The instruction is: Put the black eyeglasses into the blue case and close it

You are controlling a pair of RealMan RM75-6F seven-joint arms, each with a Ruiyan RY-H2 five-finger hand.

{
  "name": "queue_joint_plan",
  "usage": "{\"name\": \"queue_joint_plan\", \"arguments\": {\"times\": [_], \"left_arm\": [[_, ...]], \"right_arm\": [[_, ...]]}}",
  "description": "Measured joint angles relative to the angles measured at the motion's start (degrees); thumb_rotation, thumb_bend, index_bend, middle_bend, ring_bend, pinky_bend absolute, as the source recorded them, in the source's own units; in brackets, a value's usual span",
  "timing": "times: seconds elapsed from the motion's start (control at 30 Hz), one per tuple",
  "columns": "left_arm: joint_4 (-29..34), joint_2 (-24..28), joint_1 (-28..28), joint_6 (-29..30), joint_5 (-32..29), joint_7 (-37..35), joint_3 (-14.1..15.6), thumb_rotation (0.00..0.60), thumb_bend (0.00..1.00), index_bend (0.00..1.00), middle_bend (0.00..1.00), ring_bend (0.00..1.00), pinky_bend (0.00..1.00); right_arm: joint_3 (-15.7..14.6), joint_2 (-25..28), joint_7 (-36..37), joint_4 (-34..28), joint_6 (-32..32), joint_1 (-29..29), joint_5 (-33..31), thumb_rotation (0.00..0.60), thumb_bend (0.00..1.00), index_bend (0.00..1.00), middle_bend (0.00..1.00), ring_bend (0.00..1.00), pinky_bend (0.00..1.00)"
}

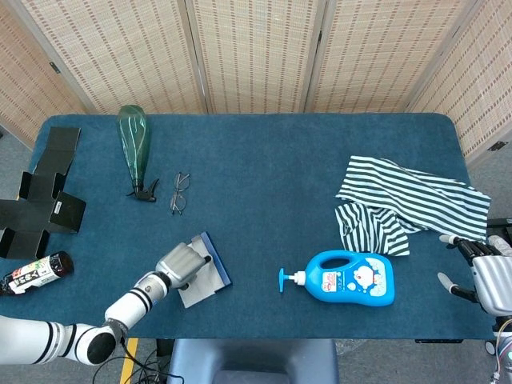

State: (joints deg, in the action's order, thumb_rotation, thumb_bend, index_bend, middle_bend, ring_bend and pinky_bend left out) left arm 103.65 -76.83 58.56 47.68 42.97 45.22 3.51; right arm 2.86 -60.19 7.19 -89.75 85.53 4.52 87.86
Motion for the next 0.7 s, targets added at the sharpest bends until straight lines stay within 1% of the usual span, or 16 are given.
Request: {"name": "queue_joint_plan", "arguments": {"times": [0.1,0.27,0.47,0.57,0.7], "left_arm": [[-2.2,-0.2,-0.4,2.5,-0.3,-2.1,-1.3,0.6,0.57,0.09,0.98,1.0,1.0],[-3.5,0.3,-0.6,2.7,-0.8,-4.0,-2.1,0.6,0.57,0.09,0.97,1.0,1.0],[-6.5,-1.3,-0.2,-0.4,-2.0,-5.7,-2.1,0.6,0.57,0.09,0.97,1.0,1.0],[-7.8,-2.3,0.4,-2.7,-2.2,-6.2,-1.5,0.6,0.57,0.09,0.97,1.0,1.0],[-10.3,-4.0,1.1,-3.7,-2.9,-6.2,-0.7,0.6,0.57,0.09,0.97,1.0,1.0]], "right_arm": [[0.0,-0.1,0.1,0.2,-0.2,0.1,0.0,0.6,0.23,0.26,0.38,0.4,0.39],[0.1,-0.4,0.3,0.5,-0.8,0.4,0.0,0.6,0.23,0.26,0.38,0.4,0.39],[0.2,-0.5,0.4,0.7,-0.9,0.4,-0.3,0.6,0.23,0.26,0.38,0.4,0.39],[0.2,-0.5,0.4,0.8,-1.0,0.3,-0.5,0.6,0.23,0.26,0.38,0.4,0.39],[0.2,-0.5,0.4,0.8,-0.8,0.2,-0.4,0.6,0.23,0.26,0.38,0.4,0.39]]}}
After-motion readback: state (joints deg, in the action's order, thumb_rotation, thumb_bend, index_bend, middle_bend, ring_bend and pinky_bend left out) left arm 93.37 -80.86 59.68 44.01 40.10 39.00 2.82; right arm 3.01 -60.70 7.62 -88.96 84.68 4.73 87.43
